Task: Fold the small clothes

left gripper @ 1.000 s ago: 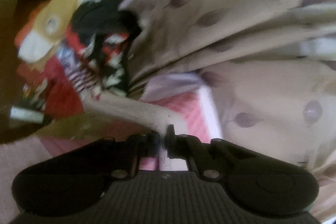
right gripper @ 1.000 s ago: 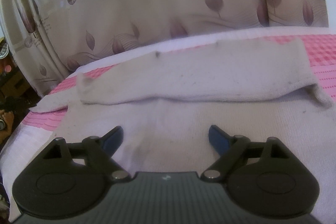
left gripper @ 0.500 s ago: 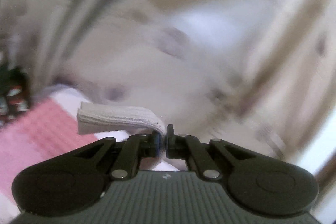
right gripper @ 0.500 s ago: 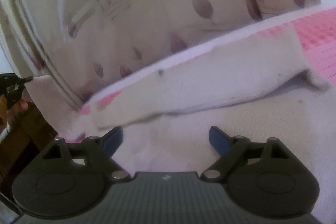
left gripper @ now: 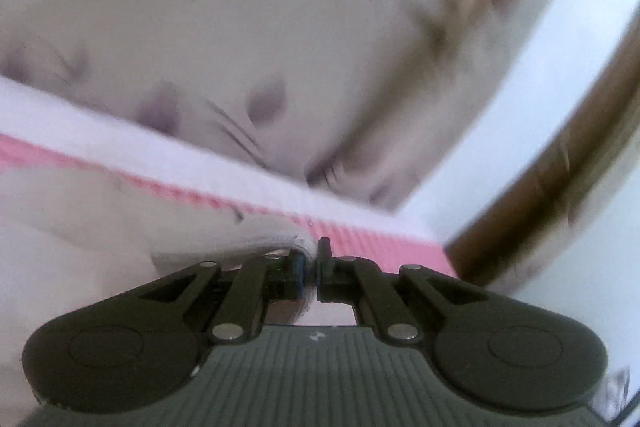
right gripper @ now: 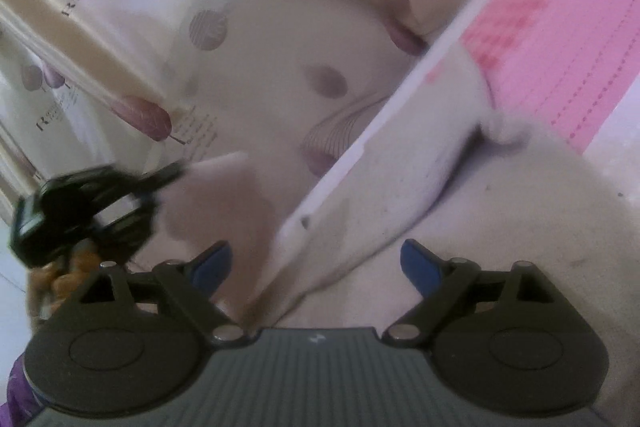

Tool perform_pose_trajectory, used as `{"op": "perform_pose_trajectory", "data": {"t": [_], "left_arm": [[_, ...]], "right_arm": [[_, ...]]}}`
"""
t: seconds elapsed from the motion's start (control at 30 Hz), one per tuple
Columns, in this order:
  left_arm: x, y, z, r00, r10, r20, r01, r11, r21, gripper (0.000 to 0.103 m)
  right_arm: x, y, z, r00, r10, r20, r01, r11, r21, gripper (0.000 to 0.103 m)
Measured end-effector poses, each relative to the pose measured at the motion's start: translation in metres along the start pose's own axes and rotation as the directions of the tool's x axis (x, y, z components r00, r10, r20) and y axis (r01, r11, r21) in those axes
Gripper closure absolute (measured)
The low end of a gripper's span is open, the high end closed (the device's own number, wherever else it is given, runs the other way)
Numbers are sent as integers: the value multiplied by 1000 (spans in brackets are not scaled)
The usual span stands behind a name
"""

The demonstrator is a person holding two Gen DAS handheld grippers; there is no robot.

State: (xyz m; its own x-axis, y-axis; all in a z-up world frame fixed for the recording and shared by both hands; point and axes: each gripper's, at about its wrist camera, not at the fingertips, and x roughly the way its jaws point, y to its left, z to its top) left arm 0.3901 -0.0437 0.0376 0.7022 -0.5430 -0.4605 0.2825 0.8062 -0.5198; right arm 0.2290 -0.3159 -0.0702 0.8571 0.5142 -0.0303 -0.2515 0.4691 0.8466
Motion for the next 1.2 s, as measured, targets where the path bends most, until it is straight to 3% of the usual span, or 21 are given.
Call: {"op": "perform_pose_trajectory", "data": {"t": [0.03, 0.1, 0.17, 0.23, 0.3, 0.47, 0.57, 0.67, 0.77, 0.8, 0.83, 0.87, 0.9, 0.93, 0.97, 1.03, 1.1, 1.13, 1.2], "left_arm": [[14, 0, -6, 1000, -13, -25, 13, 1000, 16, 95], [30, -2, -18, 998, -18, -66, 21, 999, 43, 72], [25, 1, -25, 999, -28, -35, 29, 999, 34, 22], [1, 9, -32, 997, -22, 72, 21, 1000, 10, 1], [-21, 24, -39, 989, -1, 150, 5, 999, -31, 0], [-57, 72, -69, 971, 145, 188, -131, 988, -83, 0], [-62, 102, -95, 951, 244, 188, -227, 968, -109, 1], [-63, 127, -115, 939, 289, 188, -267, 955, -132, 1], [-75, 131, -123, 929, 277, 247, -245, 957, -153, 0], [-73, 130, -123, 923, 288, 257, -259, 956, -139, 0], [-72, 130, -123, 921, 305, 242, -279, 951, -136, 0], [-72, 131, -123, 923, 308, 232, -283, 950, -133, 0], [-77, 130, -122, 922, 305, 240, -279, 951, -133, 0], [-80, 131, -123, 921, 303, 246, -275, 951, -142, 0], [-81, 133, -123, 921, 303, 246, -271, 950, -153, 0], [-81, 136, -126, 921, 294, 256, -255, 951, -176, 0], [-81, 136, -126, 918, 299, 261, -257, 949, -183, 0], [-81, 135, -126, 917, 302, 261, -261, 948, -180, 0], [-80, 134, -126, 916, 306, 259, -267, 948, -175, 0]], "right_arm": [[1, 2, -1, 1000, -6, -3, 6, 1000, -9, 11], [4, 4, -1, 1000, -17, -9, 16, 1000, -23, 11], [5, 3, 0, 1000, -14, -14, 13, 1000, -26, 11], [2, 1, 0, 1000, -11, -8, 11, 1000, -21, 11], [0, 1, -1, 1000, -15, 4, 15, 1000, -22, 11], [-5, 13, 0, 994, -102, 49, 105, 993, -60, 9], [9, 43, 3, 986, -168, 18, 167, 954, -250, 10], [39, 76, -6, 960, -279, -36, 219, 820, -529, 11], [64, 93, -30, 919, -394, 4, 259, 598, -759, 11], [74, 96, -37, 910, -411, 42, 267, 507, -820, 12], [83, 97, -40, 904, -424, 61, 266, 442, -857, 15], [94, 97, -42, 895, -440, 69, 258, 386, -886, 37], [106, 96, -42, 883, -464, 74, 257, 344, -903, 69], [114, 95, -34, 875, -476, 84, 273, 343, -899, 76], [114, 93, -22, 881, -465, 90, 296, 392, -871, 77], [96, 76, 23, 910, -407, 83, 348, 638, -687, 78], [72, 39, 55, 933, -355, 56, 346, 845, -407, 78], [62, 16, 63, 949, -315, 29, 311, 912, -268, 78], [51, -17, 66, 960, -280, -17, 278, 957, -88, 78]]}}
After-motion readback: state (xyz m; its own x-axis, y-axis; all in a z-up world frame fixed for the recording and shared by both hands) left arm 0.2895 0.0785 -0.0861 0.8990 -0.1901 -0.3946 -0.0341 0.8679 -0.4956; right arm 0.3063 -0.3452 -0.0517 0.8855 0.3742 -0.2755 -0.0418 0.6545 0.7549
